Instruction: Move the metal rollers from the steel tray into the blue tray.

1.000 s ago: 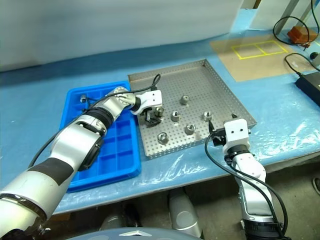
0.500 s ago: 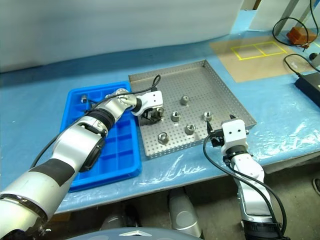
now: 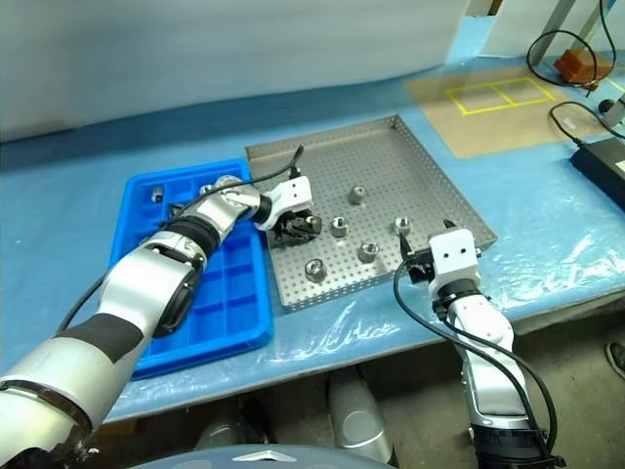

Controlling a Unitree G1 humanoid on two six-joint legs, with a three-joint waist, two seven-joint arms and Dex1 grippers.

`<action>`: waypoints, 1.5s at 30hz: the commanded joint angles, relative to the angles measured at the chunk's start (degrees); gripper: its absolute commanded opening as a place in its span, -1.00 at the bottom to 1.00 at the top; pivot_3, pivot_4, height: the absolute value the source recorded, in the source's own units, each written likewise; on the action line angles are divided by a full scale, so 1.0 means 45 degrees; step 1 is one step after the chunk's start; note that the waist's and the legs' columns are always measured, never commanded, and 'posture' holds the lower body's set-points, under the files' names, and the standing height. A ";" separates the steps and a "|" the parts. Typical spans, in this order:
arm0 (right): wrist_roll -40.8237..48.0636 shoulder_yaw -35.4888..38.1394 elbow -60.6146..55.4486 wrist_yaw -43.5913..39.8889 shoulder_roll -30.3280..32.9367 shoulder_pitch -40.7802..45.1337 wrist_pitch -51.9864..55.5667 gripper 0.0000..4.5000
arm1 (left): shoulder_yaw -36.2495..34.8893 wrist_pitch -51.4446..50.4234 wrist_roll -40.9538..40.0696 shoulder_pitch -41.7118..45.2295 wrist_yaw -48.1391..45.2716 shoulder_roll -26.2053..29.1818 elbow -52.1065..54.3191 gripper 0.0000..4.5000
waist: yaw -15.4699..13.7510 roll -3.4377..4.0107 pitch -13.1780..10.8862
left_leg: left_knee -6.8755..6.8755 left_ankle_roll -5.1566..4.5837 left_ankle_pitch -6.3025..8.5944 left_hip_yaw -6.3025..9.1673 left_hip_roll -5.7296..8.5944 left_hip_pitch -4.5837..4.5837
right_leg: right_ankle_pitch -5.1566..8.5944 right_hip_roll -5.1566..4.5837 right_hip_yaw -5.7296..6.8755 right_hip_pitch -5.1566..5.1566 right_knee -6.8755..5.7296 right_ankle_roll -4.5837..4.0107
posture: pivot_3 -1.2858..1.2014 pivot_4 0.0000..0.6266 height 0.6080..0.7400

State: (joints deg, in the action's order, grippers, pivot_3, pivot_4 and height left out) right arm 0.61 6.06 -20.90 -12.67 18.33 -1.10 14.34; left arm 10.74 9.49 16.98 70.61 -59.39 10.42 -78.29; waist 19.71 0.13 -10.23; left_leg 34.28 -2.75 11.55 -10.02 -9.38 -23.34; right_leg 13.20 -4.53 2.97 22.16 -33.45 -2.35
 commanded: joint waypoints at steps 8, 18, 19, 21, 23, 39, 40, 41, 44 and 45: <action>0.2477 -0.0032 -0.1556 -0.2672 0.1286 0.1556 0.1624 0.83 | -0.1800 0.1058 -0.2624 -0.1094 -0.3862 0.3185 0.2930 -0.15 | -0.0020 0.0015 -0.0019 | -0.0008 -0.0009 -0.0006 0.0001 -0.0016 0.0011 | 0.0000 0.0002 0.0003 -0.0001 -0.0025 -0.0002 | -0.43 -0.52 1.00; 0.4794 -0.2745 0.1027 -0.7447 0.1583 0.5891 0.3022 0.83 | -0.3436 -0.5560 -0.6655 -0.7515 -0.4414 0.6089 1.4967 -0.15 | -0.1064 0.0050 -0.0064 | -0.0016 0.0008 -0.0077 0.0004 -0.0072 0.0054 | 0.0020 0.0000 0.0029 0.0003 -0.0159 -0.0045 | -0.21 -0.52 1.00; 0.4637 -0.3110 0.1531 -0.7886 0.1599 0.6225 0.2815 0.83 | -0.3415 -0.5791 -0.6676 -0.8119 -0.4337 0.6368 1.5453 -0.15 | -0.1280 0.0051 -0.0065 | -0.0015 0.0020 -0.0083 0.0003 -0.0070 0.0065 | 0.0040 -0.0003 0.0029 0.0010 -0.0206 -0.0077 | -0.18 -0.52 1.00; 0.4320 -0.3625 0.2617 -0.8476 0.1412 0.6880 0.2261 0.83 | -0.3178 -0.5895 -0.6292 -0.9480 -0.4131 0.7090 1.6231 -0.15 | -0.1680 0.0069 -0.0076 | -0.0014 0.0051 -0.0101 0.0004 -0.0075 0.0076 | 0.0059 -0.0004 0.0027 0.0035 -0.0276 -0.0104 | -0.16 -0.52 1.00; 0.4134 -0.3861 0.3342 -0.8718 0.1189 0.7303 0.1825 0.83 | -0.3200 -0.6053 -0.6289 -1.0327 -0.3914 0.7536 1.6582 -0.15 | -0.2160 0.0093 -0.0111 | -0.0031 0.0118 -0.0140 0.0005 -0.0101 0.0074 | 0.0063 0.0013 0.0029 0.0062 -0.0297 -0.0107 | -0.13 -0.52 1.00; 0.3915 -0.4519 0.4505 -0.9723 0.0216 0.7483 0.1114 0.83 | -0.3701 -0.6843 -0.6946 -1.2218 -0.1361 0.8006 1.7192 -0.15 | -0.4482 0.0106 -0.0129 | -0.0302 0.0368 -0.0316 -0.0054 -0.0111 0.0220 | 0.0080 0.0047 -0.0038 0.0133 -0.0399 -0.0142 | -0.06 -0.52 1.00; 0.3873 -0.4521 0.4502 -0.9729 0.0231 0.7476 0.1099 0.83 | -0.3603 -0.6837 -0.6939 -1.2203 -0.1329 0.7987 1.7186 -0.15 | -0.4505 0.0106 -0.0128 | -0.0317 0.0381 -0.0325 -0.0054 -0.0110 0.0231 | 0.0081 0.0048 -0.0042 0.0133 -0.0404 -0.0145 | -0.06 -0.52 1.00; 0.3826 -0.4504 0.4491 -0.9704 0.0248 0.7462 0.1090 0.83 | -0.3514 -0.6838 -0.6954 -1.2191 -0.1345 0.7988 1.7178 -0.15 | -0.4531 0.0105 -0.0128 | -0.0334 0.0392 -0.0334 -0.0054 -0.0108 0.0245 | 0.0083 0.0049 -0.0044 0.0130 -0.0408 -0.0147 | -0.06 -0.52 1.00; 0.3749 -0.4402 0.4431 -0.9590 0.0286 0.7357 0.1106 0.83 | -0.3350 -0.6841 -0.7046 -1.2190 -0.1502 0.8057 1.7164 -0.15 | -0.4555 0.0104 -0.0127 | -0.0349 0.0408 -0.0345 -0.0054 -0.0108 0.0269 | 0.0088 0.0053 -0.0047 0.0125 -0.0416 -0.0156 | -0.07 -0.52 1.00; 0.3741 -0.4351 0.4404 -0.9537 0.0293 0.7311 0.1124 0.83 | -0.3287 -0.6831 -0.7053 -1.2199 -0.1575 0.8098 1.7146 -0.15 | -0.4555 0.0103 -0.0127 | -0.0351 0.0409 -0.0346 -0.0054 -0.0107 0.0270 | 0.0089 0.0053 -0.0049 0.0124 -0.0416 -0.0157 | -0.07 -0.52 1.00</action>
State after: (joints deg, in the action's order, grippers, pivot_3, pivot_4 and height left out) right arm 17.15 -14.41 0.25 -55.91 19.65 31.63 20.40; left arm -5.17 -20.70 -14.44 15.80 -65.78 46.11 -1.80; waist -0.79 0.59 -10.80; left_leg 32.70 -0.91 9.99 -10.26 -9.86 -22.12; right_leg 13.60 -4.29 2.75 22.72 -35.32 -3.06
